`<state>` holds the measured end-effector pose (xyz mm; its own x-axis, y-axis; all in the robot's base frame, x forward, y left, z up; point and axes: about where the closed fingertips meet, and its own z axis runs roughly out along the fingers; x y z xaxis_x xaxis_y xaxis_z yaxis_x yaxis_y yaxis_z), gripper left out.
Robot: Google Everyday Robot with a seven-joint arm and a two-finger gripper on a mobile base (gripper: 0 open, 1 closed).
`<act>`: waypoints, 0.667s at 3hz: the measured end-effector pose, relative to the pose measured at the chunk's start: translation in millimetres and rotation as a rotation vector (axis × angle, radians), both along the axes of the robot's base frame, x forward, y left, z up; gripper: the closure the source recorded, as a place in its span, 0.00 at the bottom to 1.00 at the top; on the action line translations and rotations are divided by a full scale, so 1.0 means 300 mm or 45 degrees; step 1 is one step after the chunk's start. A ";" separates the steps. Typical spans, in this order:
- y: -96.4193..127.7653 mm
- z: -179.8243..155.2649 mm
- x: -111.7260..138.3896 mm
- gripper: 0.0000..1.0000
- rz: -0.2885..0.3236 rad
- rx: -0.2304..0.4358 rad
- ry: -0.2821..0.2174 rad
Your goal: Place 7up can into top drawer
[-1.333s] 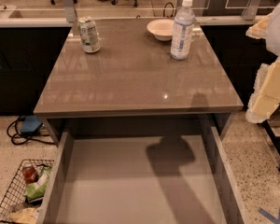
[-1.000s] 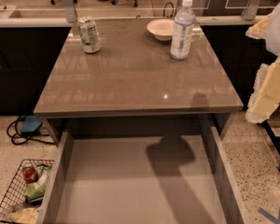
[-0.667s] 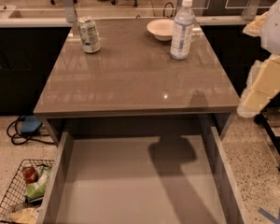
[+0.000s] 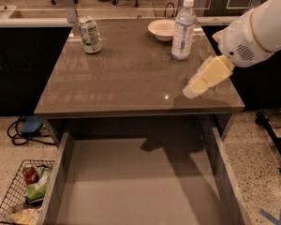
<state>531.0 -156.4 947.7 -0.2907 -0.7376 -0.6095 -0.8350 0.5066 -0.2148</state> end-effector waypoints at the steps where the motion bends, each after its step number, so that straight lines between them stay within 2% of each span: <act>1: 0.190 -0.103 0.076 0.00 -0.010 0.368 0.030; 2: 0.346 -0.098 0.143 0.00 0.022 0.627 -0.060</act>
Offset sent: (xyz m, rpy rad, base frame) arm 0.1821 0.0778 0.0699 0.8762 -0.6896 -0.3421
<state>573.9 -52.7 918.3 -0.2448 -0.3633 -0.8989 -0.8395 0.5433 0.0091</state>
